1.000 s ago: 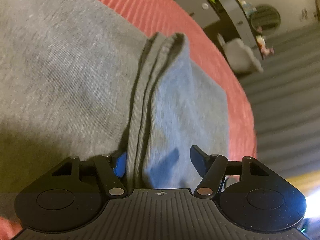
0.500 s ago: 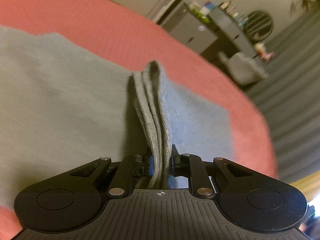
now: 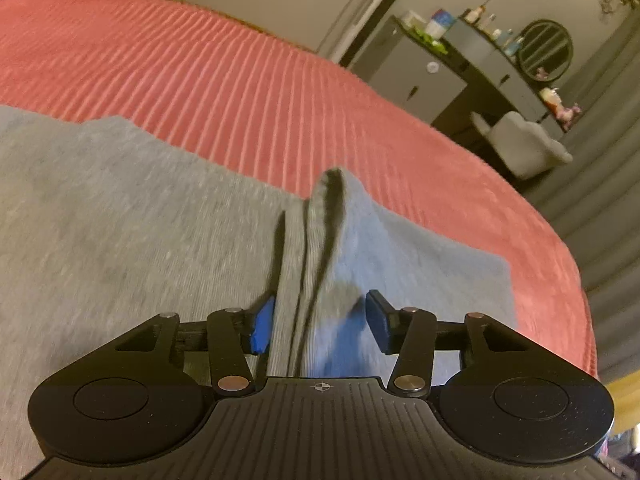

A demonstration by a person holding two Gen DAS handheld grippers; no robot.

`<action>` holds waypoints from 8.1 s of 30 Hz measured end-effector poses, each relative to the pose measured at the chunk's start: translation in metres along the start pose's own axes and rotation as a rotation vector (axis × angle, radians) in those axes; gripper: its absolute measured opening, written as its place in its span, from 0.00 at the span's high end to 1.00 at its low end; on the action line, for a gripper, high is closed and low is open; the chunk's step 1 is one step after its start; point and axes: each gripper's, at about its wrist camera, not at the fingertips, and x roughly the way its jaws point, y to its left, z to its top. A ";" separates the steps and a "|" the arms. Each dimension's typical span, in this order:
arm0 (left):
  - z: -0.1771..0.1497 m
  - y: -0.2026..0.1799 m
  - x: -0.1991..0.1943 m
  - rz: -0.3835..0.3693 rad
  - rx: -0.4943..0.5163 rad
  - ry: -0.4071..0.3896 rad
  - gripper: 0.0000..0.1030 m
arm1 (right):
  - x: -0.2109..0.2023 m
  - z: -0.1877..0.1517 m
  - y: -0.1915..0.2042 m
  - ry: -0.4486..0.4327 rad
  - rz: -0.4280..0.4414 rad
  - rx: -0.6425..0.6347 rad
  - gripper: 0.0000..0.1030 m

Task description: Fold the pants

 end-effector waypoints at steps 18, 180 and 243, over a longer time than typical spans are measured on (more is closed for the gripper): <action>-0.052 -0.025 -0.048 0.091 0.301 -0.152 0.52 | 0.007 0.003 -0.004 -0.003 -0.005 0.007 0.53; -0.052 0.035 -0.061 -0.030 0.017 -0.102 0.68 | 0.012 -0.019 0.050 -0.021 -0.251 -0.352 0.69; -0.066 0.047 -0.039 -0.041 0.102 -0.100 0.64 | 0.044 -0.062 0.092 -0.014 -0.410 -0.658 0.23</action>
